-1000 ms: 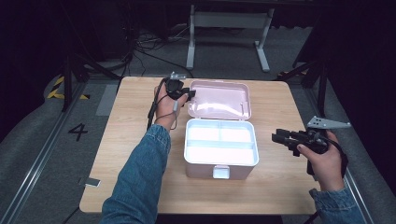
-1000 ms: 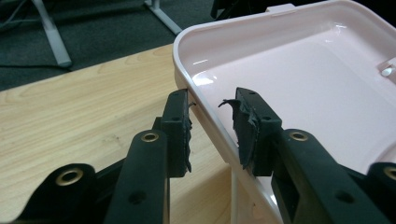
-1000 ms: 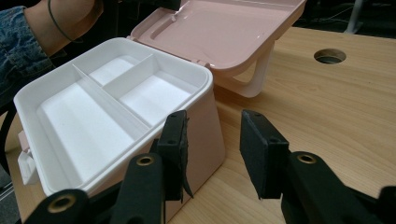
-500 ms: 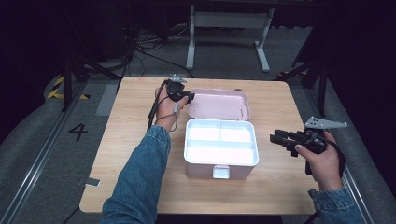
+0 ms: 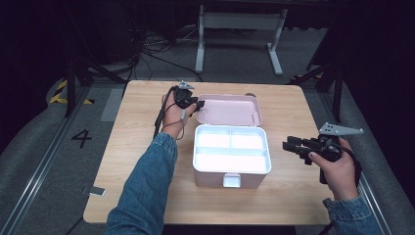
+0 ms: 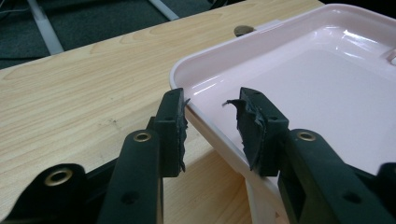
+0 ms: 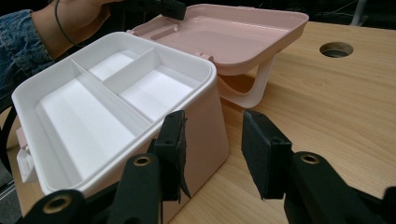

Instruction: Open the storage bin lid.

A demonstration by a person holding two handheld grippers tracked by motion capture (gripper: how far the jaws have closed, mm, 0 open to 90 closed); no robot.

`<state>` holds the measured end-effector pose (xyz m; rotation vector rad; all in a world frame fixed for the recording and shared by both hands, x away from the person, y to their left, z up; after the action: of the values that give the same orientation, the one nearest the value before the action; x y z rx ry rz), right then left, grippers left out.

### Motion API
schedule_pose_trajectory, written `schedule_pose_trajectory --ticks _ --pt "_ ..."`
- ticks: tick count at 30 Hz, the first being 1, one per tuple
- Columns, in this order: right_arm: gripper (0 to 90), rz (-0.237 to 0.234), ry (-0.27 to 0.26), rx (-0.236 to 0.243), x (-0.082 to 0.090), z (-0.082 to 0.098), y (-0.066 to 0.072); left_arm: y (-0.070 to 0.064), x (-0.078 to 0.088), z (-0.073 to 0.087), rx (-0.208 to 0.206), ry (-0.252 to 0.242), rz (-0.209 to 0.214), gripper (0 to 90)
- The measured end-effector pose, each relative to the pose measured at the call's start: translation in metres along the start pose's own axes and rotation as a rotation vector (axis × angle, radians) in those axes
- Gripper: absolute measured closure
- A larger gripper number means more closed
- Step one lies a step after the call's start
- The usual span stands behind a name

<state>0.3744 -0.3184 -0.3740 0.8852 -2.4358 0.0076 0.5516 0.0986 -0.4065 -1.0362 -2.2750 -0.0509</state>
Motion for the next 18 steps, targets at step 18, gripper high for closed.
schedule_pose_trajectory --ticks 18 --pt "57.9 -0.001 0.002 0.003 -0.001 0.001 0.003 -0.048 0.089 -0.011 -0.129 -0.116 0.087 45.6"
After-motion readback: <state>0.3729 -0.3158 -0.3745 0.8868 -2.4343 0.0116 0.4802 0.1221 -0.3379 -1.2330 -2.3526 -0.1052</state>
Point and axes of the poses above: each handheld gripper's, and its own axes: x roughly backward along the jaws, z roughly out of its underside, y roughly to its left, the point moved 1 cm from there along -x, roughly forward along the jaws, and after that the axes turned 8 degrees about z, right-handed, at the moved point
